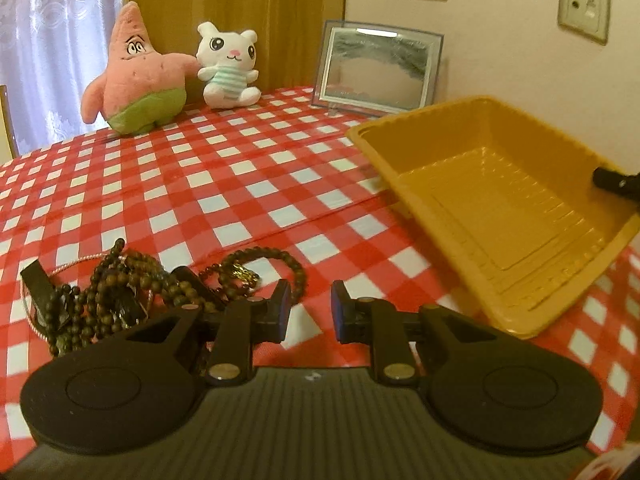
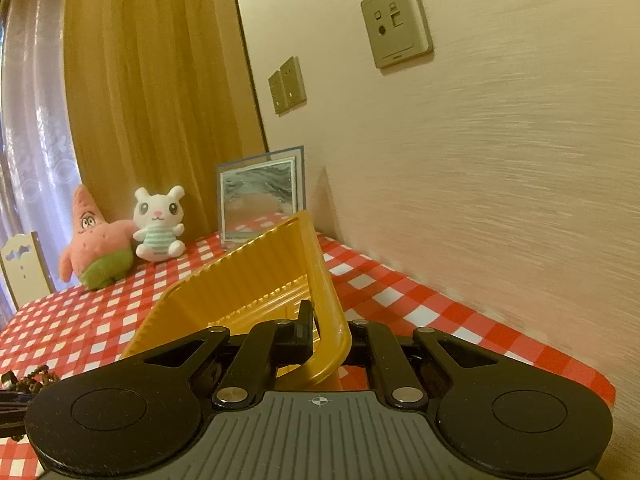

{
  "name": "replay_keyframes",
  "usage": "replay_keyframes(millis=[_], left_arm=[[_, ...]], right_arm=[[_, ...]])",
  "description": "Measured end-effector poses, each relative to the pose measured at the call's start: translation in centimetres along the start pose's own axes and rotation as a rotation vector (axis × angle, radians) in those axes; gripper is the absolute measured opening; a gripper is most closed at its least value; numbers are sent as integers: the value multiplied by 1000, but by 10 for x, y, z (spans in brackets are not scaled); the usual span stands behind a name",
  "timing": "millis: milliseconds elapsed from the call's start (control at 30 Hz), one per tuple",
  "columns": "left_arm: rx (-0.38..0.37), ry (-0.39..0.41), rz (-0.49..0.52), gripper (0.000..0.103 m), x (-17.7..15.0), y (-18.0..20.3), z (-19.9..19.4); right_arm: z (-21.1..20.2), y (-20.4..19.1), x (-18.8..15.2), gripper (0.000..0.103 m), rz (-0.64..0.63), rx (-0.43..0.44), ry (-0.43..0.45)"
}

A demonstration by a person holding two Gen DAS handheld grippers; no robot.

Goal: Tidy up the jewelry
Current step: 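Move the left tool toward the bead pile while the right tool holds the tray tilted, then grasp a dark bead bracelet with the left tool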

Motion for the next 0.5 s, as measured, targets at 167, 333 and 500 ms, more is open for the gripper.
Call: replay_keyframes(millis=[167, 333, 500], left_arm=[[9, -14, 24, 19, 5, -1, 16], [2, -34, 49, 19, 9, 0, 30], [1, -69, 35, 17, 8, -3, 43]], right_arm=[[5, -1, 0, 7, 0, -2, -6], [8, -1, -1, 7, -1, 0, -8], [10, -3, -2, 7, 6, 2, -9]])
Point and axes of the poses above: each gripper's, at about its wrist camera, not at the fingertips, and z roughly the way its jaws point, y to its right, x to its top, the point moved 6 cm from there along z, roughly the way its jaws point, and after that the axes turned 3 degrees about -y, right-handed, at the moved point
